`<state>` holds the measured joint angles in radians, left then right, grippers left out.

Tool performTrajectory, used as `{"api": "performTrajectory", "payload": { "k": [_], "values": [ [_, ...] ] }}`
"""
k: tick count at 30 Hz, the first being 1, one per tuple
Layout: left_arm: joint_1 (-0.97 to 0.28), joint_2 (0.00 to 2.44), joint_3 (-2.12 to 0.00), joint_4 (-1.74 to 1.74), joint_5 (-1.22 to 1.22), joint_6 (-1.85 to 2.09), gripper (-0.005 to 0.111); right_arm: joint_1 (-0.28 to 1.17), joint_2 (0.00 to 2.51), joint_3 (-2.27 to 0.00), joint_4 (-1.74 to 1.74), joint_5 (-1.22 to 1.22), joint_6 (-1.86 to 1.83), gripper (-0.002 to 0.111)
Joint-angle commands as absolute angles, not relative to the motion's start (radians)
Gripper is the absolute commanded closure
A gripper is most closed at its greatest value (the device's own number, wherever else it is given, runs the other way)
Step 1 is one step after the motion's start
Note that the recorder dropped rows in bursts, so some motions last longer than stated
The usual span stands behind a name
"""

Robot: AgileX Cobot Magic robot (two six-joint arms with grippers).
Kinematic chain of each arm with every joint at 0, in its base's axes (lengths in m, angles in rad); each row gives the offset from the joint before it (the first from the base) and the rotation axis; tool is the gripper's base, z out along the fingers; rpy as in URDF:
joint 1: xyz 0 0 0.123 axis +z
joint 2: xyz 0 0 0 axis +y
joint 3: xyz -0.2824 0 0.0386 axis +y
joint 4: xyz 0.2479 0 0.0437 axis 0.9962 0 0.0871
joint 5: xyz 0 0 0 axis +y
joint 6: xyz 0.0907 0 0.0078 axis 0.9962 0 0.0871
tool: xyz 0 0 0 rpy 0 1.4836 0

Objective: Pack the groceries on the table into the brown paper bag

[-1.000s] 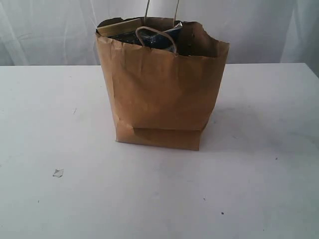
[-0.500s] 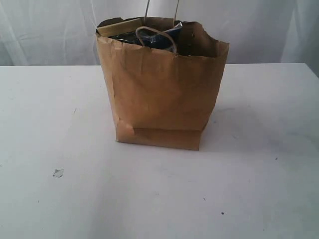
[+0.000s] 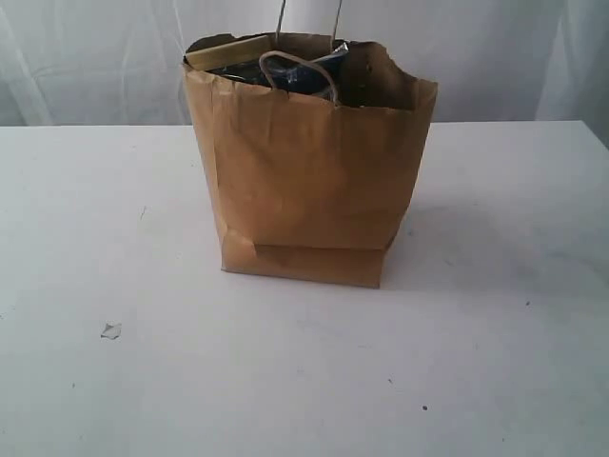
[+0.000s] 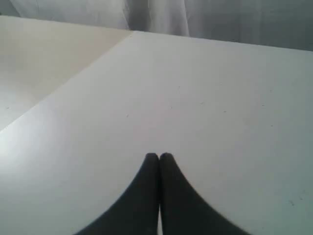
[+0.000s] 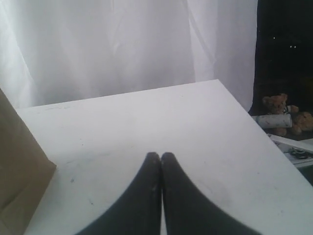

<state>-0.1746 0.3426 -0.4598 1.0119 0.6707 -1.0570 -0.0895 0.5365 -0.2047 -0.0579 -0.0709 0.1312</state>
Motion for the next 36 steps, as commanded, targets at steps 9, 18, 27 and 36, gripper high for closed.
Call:
{"api": "performTrajectory", "payload": {
  "k": [9, 18, 27, 36],
  "values": [
    [-0.171, 0.315, -0.451, 0.835, 0.860, -1.056, 0.107, -0.088, 0.254, 0.000, -0.056, 0.111, 0.135, 0.108],
    [-0.171, 0.315, -0.451, 0.820, 0.859, -1.056, 0.107, -0.088, 0.227, 0.000, -0.041, 0.263, 0.223, 0.108],
    [-0.171, 0.315, -0.451, 0.820, 0.861, -1.056, 0.107, -0.088, 0.227, 0.000, -0.041, 0.315, 0.297, 0.108],
    [-0.171, 0.315, -0.451, 0.820, 0.857, -1.056, 0.107, -0.167, 0.000, 0.000, -0.117, 0.234, 0.193, 0.108]
  ]
}}
